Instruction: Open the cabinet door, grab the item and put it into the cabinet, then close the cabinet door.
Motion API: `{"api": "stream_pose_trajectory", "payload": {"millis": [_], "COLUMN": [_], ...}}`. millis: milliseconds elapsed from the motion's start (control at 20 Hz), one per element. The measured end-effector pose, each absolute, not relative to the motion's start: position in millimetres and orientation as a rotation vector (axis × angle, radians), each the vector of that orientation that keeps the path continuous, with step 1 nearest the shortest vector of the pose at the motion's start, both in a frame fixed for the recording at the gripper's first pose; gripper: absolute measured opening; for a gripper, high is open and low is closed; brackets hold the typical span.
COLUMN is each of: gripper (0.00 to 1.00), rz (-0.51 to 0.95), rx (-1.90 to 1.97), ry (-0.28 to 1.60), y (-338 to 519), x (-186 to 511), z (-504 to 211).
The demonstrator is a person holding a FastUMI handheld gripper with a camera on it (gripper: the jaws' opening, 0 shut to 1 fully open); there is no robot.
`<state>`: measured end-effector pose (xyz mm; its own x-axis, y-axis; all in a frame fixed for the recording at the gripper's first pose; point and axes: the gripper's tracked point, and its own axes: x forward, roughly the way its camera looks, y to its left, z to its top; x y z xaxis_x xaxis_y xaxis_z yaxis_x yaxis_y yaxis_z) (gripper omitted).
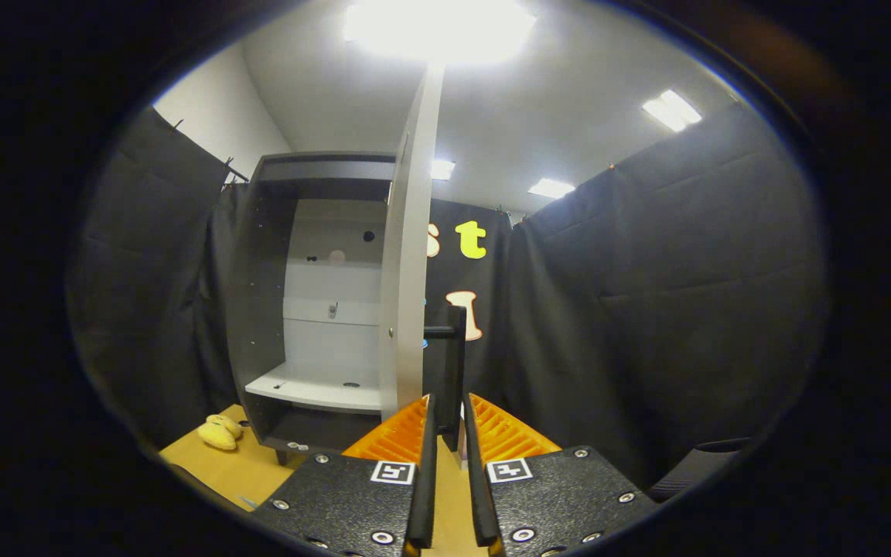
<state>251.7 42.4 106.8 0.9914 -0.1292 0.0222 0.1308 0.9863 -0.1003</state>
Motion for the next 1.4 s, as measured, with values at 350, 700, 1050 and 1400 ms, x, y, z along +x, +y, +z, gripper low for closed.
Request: {"api": "stream_pose_trajectory", "payload": {"millis": [350, 700, 1050, 1400], "gripper": [0.81, 0.93, 0.93, 0.93], "rz": [-0.056, 0.054, 0.131, 0.189], "rx": [-0.091, -0.023, -0.014, -0.017], "ry": [-0.102, -0.109, -0.016, 0.097], "y": [63.2, 108.9, 156.4, 217.6], "x": [256.2, 261.1, 258.2, 284.3], "z": [115.0, 104.4, 59.6, -24.8]}}
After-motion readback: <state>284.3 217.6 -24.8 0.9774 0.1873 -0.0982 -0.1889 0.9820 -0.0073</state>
